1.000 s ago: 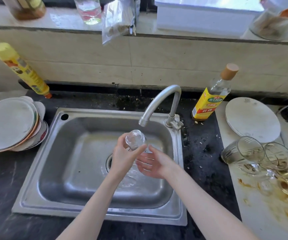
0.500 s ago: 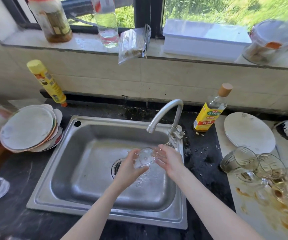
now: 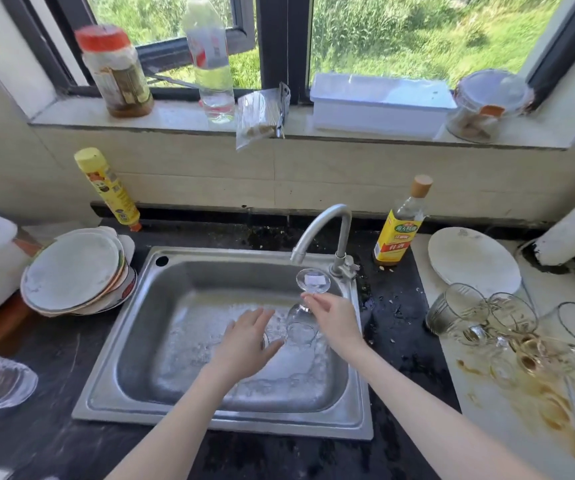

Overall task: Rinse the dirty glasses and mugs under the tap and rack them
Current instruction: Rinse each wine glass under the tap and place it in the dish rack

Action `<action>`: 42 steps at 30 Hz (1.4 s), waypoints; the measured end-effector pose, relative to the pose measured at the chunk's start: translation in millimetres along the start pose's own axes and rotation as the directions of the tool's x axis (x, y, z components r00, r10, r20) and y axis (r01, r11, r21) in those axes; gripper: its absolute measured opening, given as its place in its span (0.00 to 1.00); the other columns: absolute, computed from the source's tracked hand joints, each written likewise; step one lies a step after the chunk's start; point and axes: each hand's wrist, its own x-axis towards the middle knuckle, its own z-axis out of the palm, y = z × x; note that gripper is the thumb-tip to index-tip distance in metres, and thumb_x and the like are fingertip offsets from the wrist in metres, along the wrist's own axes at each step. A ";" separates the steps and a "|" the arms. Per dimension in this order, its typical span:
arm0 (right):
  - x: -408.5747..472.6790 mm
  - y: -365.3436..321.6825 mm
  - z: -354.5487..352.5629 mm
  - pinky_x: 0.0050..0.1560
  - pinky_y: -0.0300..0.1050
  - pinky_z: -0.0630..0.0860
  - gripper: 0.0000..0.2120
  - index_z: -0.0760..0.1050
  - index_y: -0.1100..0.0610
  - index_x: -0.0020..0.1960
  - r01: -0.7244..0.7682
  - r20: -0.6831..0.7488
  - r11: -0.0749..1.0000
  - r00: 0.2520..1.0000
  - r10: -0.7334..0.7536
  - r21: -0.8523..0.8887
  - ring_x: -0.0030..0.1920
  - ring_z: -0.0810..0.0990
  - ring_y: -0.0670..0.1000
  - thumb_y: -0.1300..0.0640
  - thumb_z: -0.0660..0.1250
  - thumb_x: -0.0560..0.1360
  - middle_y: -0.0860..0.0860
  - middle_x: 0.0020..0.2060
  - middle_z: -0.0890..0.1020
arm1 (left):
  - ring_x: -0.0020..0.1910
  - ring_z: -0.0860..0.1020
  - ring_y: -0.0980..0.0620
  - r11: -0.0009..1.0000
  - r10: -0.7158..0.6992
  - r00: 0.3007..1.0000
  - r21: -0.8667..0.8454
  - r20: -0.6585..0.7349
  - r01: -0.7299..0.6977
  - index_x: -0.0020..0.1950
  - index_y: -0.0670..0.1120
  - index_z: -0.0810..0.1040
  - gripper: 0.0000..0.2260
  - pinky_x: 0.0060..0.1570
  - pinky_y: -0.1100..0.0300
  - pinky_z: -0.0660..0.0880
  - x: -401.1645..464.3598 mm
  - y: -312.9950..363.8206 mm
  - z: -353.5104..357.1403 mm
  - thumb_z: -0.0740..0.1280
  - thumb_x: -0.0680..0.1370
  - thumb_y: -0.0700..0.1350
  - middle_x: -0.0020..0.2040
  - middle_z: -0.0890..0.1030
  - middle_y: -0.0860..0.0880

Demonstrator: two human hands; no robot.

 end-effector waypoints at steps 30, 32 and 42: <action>-445.8 26.8 6.9 0.45 0.26 0.71 0.08 0.76 0.48 0.46 -0.170 -0.837 0.934 0.414 0.358 0.316 0.46 0.80 0.44 0.58 0.62 0.79 0.46 0.43 0.81 | 0.76 0.42 0.53 0.316 0.864 0.312 0.059 0.394 -0.947 0.76 0.57 0.49 0.42 0.73 0.56 0.42 -224.0 135.4 49.2 0.33 0.66 0.74 0.77 0.48 0.56; -500.3 36.0 12.2 0.50 0.33 0.72 0.06 0.76 0.49 0.47 -0.173 -0.860 0.919 0.324 0.394 0.356 0.48 0.80 0.46 0.57 0.62 0.79 0.49 0.46 0.82 | 0.76 0.42 0.54 0.225 0.879 0.208 0.012 0.429 -0.974 0.76 0.57 0.50 0.41 0.71 0.58 0.41 -267.0 155.0 66.8 0.34 0.67 0.74 0.77 0.49 0.56; -792.2 77.7 39.8 0.45 0.25 0.70 0.06 0.79 0.54 0.49 -0.245 -0.887 0.852 -0.108 0.450 0.462 0.42 0.78 0.35 0.59 0.63 0.78 0.38 0.40 0.79 | 0.76 0.47 0.49 -0.203 0.826 -0.263 -0.173 0.499 -0.964 0.76 0.54 0.53 0.43 0.73 0.53 0.44 -518.8 254.1 183.0 0.32 0.66 0.72 0.77 0.53 0.52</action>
